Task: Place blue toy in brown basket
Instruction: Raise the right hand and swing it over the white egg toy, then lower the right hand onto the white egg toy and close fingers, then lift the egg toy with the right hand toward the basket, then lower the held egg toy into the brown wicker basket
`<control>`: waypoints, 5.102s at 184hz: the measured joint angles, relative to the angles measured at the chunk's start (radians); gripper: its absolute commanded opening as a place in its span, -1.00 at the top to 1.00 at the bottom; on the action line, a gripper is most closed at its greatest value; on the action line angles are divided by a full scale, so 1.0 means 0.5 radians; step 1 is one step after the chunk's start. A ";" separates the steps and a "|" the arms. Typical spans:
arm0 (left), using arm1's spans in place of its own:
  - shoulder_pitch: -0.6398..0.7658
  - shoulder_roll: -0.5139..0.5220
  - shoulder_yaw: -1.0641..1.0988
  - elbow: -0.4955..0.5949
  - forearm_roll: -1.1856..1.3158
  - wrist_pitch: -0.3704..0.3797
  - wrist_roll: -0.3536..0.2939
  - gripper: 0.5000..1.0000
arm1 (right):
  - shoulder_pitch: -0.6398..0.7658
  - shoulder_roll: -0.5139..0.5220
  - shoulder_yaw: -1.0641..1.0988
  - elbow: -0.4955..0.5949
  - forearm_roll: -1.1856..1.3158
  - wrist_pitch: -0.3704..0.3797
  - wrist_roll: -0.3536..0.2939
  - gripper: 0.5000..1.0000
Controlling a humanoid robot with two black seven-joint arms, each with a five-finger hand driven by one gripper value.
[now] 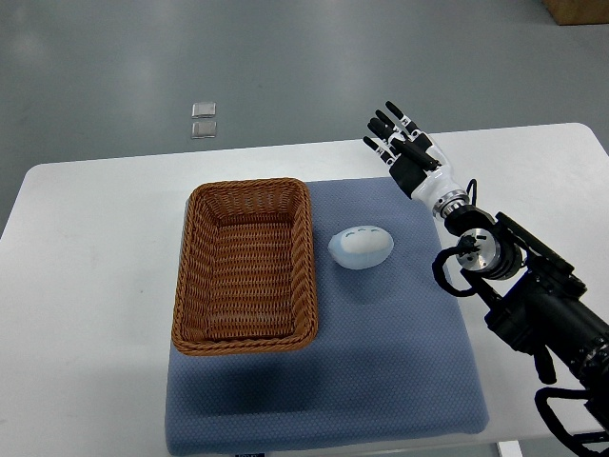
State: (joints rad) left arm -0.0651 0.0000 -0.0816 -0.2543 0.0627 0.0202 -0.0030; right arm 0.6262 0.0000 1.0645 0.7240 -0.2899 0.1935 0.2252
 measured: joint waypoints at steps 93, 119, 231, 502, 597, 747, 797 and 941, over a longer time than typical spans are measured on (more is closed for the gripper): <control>-0.002 0.000 -0.005 -0.009 0.003 -0.001 0.000 -1.00 | 0.174 -0.089 -0.249 0.062 -0.137 0.069 -0.084 -0.63; -0.003 0.000 -0.006 -0.016 0.004 -0.001 0.000 -1.00 | 0.408 -0.342 -0.625 0.207 -0.370 0.086 -0.162 -0.63; -0.008 0.000 -0.009 -0.023 0.013 -0.004 0.000 -1.00 | 2.293 -0.759 -2.951 1.033 -0.768 0.443 -0.853 -0.60; -0.005 0.000 0.001 -0.008 0.010 -0.004 0.000 -1.00 | 1.740 -0.333 -3.194 0.720 -0.947 0.021 -0.949 0.79; -0.005 0.000 0.001 -0.005 0.007 -0.004 0.000 -1.00 | 2.370 -0.729 -3.155 1.061 -0.918 0.166 -0.946 0.76; -0.005 0.000 0.002 -0.022 0.010 -0.003 0.000 -1.00 | 2.441 -0.001 -3.153 0.736 -0.397 -0.107 -0.932 0.75; -0.005 0.000 0.002 -0.022 0.010 -0.003 0.000 -1.00 | 2.149 0.000 -3.024 0.728 -0.387 -0.221 -0.835 0.70; -0.005 0.000 0.006 -0.020 0.010 -0.003 0.000 -1.00 | 1.660 0.000 -2.902 0.747 -0.572 -0.419 -0.638 0.57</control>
State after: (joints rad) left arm -0.0675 0.0000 -0.0785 -0.2641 0.0674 0.0184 -0.0030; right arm 1.4563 0.0000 -0.3866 1.0975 -0.5759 -0.0158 -0.0940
